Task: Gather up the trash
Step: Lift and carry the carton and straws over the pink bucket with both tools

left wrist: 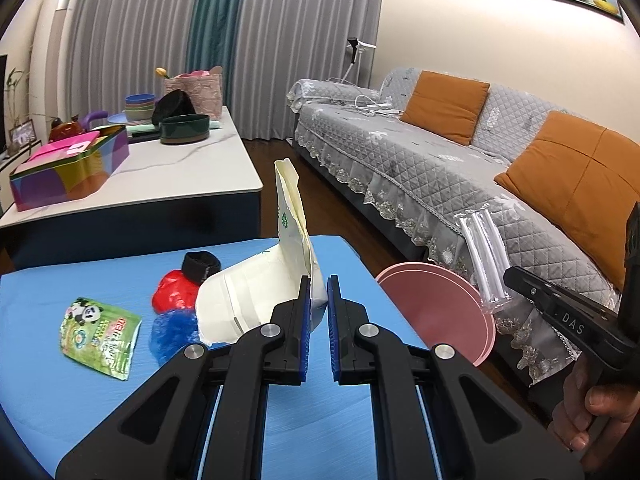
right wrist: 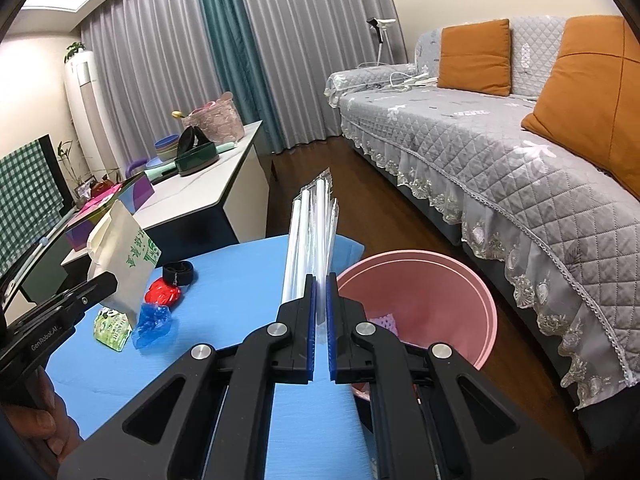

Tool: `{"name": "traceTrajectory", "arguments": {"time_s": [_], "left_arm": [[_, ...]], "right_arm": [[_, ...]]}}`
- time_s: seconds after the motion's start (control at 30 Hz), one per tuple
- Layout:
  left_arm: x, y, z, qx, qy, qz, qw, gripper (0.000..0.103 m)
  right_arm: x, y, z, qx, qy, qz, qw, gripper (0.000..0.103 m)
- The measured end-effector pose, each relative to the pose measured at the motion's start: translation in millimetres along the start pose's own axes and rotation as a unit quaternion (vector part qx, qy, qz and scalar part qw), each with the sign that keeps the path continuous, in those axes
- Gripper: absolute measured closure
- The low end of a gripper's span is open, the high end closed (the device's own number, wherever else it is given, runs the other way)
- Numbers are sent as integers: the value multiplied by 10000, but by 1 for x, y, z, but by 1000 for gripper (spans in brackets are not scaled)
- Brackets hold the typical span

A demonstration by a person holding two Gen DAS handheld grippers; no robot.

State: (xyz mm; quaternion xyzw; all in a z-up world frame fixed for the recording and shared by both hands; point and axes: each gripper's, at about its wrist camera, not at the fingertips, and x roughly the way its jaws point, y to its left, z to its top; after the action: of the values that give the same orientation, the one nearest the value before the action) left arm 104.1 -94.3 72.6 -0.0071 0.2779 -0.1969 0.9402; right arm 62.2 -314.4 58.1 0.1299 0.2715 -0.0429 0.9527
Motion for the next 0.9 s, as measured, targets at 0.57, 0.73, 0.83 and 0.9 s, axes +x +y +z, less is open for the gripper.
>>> {"name": "traceTrajectory", "arguments": {"time_s": [0.57,0.73,0.83,0.9], "left_arm": [[11,-22,2,142,55,-152,9998,95],[15,-28,1,174,100,-196,9996,95],[19,-32,2,185,133,-244,9994,95],[23,-35,2,199,172,-300,9992,95]], "right_arm": [[-4,-25,2,167,-65,-146,9997,98],[-5,-33,2,243,-74,-189,9995,98],[-4,-37,3,280,-73,-223,9993,98],[-4,-42,4,330,-84,-257,9991,98]]}}
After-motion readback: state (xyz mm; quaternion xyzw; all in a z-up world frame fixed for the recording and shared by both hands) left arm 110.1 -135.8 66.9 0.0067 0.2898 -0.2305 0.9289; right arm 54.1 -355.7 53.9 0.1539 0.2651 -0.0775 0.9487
